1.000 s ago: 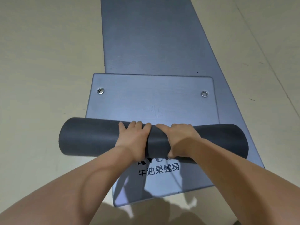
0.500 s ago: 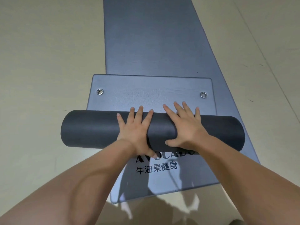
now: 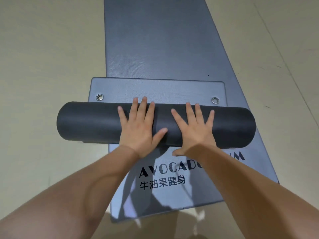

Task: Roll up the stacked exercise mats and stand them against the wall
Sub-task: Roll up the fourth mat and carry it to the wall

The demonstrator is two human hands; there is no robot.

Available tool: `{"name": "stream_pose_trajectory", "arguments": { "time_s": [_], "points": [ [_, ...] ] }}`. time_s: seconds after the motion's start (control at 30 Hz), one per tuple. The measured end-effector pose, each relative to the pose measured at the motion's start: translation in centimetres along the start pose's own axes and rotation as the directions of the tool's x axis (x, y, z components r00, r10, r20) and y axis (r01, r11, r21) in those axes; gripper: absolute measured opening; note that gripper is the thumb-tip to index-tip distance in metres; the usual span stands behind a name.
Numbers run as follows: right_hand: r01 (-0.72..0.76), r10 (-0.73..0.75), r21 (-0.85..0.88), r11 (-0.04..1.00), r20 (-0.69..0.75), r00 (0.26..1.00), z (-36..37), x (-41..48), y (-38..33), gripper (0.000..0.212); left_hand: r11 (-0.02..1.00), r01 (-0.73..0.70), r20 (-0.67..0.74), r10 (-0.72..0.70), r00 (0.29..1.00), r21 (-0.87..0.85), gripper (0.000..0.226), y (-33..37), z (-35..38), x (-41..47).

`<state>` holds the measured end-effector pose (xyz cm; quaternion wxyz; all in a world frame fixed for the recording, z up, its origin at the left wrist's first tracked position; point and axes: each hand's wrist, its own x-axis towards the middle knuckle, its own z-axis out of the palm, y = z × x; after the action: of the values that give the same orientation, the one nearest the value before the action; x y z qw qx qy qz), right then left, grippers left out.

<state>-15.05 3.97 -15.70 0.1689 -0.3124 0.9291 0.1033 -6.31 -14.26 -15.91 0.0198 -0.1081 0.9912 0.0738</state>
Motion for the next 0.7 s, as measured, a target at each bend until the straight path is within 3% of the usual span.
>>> {"name": "stream_pose_trajectory", "arguments": {
  "time_s": [0.13, 0.2, 0.3, 0.4, 0.53, 0.7],
  "points": [
    [0.032, -0.036, 0.166, 0.986, 0.022, 0.999, -2.7, 3.6, 1.4, 0.137, 1.0, 0.006, 0.031, -0.007, 0.999, 0.026, 0.097, -0.4, 2.7, -3.1],
    [0.029, -0.037, 0.24, 0.97, 0.026, 0.999, -3.9, 5.1, 1.9, 0.126, 0.999, 0.034, 0.108, -0.037, 0.993, 0.031, 0.116, -0.6, 2.5, -1.9],
    [0.04, -0.027, 0.215, 0.976, -0.063, 0.998, -4.6, 6.1, 2.1, 0.119, 0.996, 0.065, 0.214, -0.077, 0.974, 0.062, 0.148, -0.8, 1.2, 1.6],
    [0.072, -0.054, 0.139, 0.988, -0.132, 0.99, -4.1, 5.8, 1.7, 0.13, 0.995, 0.076, 0.257, -0.092, 0.962, 0.069, 0.164, -1.6, 0.0, 5.6],
    [0.023, -0.023, 0.002, 1.0, -0.036, 0.999, -3.4, 7.0, 1.6, 0.154, 0.992, 0.059, 0.298, -0.091, 0.95, 0.113, 0.171, -2.3, -0.8, 9.5],
    [0.014, -0.014, -0.029, 0.999, -0.005, 1.0, -4.8, 10.0, 2.4, 0.156, 0.986, -0.021, 0.293, -0.029, 0.956, 0.164, 0.166, -2.9, -1.2, 12.1]
  ]
}}
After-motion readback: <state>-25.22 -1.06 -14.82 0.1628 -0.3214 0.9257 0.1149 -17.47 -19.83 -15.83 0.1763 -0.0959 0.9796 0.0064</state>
